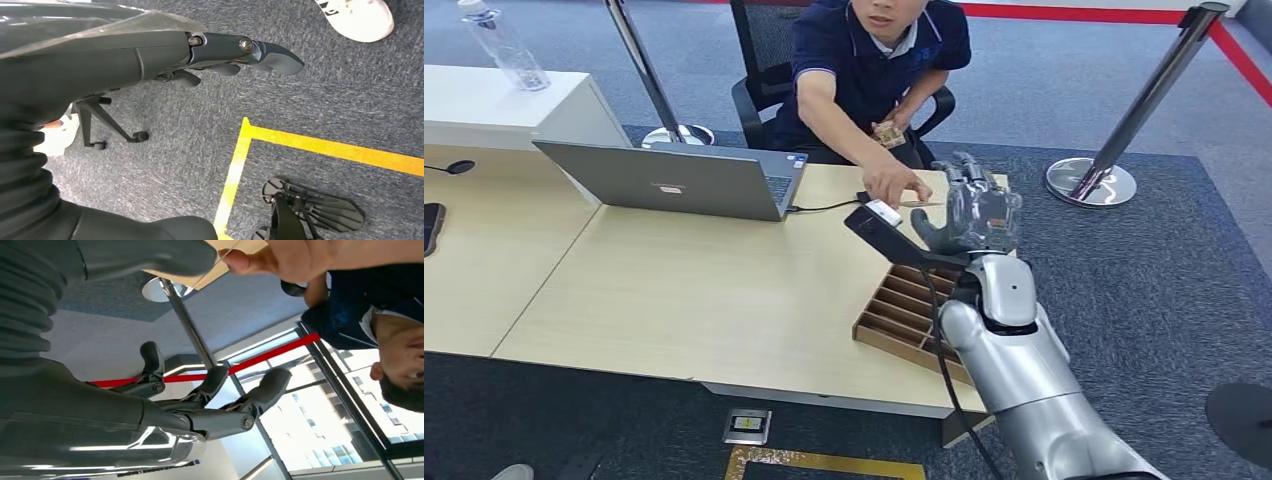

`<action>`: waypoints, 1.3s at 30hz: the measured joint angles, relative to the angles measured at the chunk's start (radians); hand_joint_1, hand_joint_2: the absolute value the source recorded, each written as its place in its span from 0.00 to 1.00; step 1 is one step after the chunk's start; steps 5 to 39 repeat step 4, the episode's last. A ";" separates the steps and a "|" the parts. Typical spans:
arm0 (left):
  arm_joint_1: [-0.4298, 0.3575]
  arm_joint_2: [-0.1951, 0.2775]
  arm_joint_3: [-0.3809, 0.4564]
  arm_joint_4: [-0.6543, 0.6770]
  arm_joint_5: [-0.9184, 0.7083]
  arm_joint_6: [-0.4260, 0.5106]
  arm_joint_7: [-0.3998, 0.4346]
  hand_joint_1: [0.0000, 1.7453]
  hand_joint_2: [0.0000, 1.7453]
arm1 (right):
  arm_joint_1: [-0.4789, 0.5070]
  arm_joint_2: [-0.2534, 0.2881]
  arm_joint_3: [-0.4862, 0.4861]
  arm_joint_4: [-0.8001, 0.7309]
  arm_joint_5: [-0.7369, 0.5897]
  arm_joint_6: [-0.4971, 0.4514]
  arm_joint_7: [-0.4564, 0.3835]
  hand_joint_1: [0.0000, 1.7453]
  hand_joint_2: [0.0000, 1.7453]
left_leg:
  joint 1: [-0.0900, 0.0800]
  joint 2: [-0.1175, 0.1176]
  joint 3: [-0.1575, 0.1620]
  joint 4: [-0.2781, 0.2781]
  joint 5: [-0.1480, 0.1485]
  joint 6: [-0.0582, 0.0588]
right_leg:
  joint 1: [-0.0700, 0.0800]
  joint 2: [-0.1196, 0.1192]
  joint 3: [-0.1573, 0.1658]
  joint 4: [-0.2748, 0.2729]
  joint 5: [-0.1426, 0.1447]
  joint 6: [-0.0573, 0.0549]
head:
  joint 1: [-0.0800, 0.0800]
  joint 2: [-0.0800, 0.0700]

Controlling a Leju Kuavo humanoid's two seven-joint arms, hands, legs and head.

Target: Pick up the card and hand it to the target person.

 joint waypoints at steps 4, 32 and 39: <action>0.002 0.000 0.004 0.000 0.013 0.001 0.003 0.00 1.00 | 0.108 -0.011 -0.014 -0.160 -0.035 0.024 -0.020 0.00 1.00 | 0.000 0.000 0.000 0.000 0.000 0.000 | 0.000 0.000 0.000 0.000 0.000 0.000 | 0.000 0.000; 0.002 0.000 0.004 0.000 0.013 0.001 0.003 0.00 1.00 | 0.108 -0.011 -0.014 -0.160 -0.035 0.024 -0.020 0.00 1.00 | 0.000 0.000 0.000 0.000 0.000 0.000 | 0.000 0.000 0.000 0.000 0.000 0.000 | 0.000 0.000; 0.002 0.000 0.004 0.000 0.013 0.001 0.003 0.00 1.00 | 0.108 -0.011 -0.014 -0.160 -0.035 0.024 -0.020 0.00 1.00 | 0.000 0.000 0.000 0.000 0.000 0.000 | 0.000 0.000 0.000 0.000 0.000 0.000 | 0.000 0.000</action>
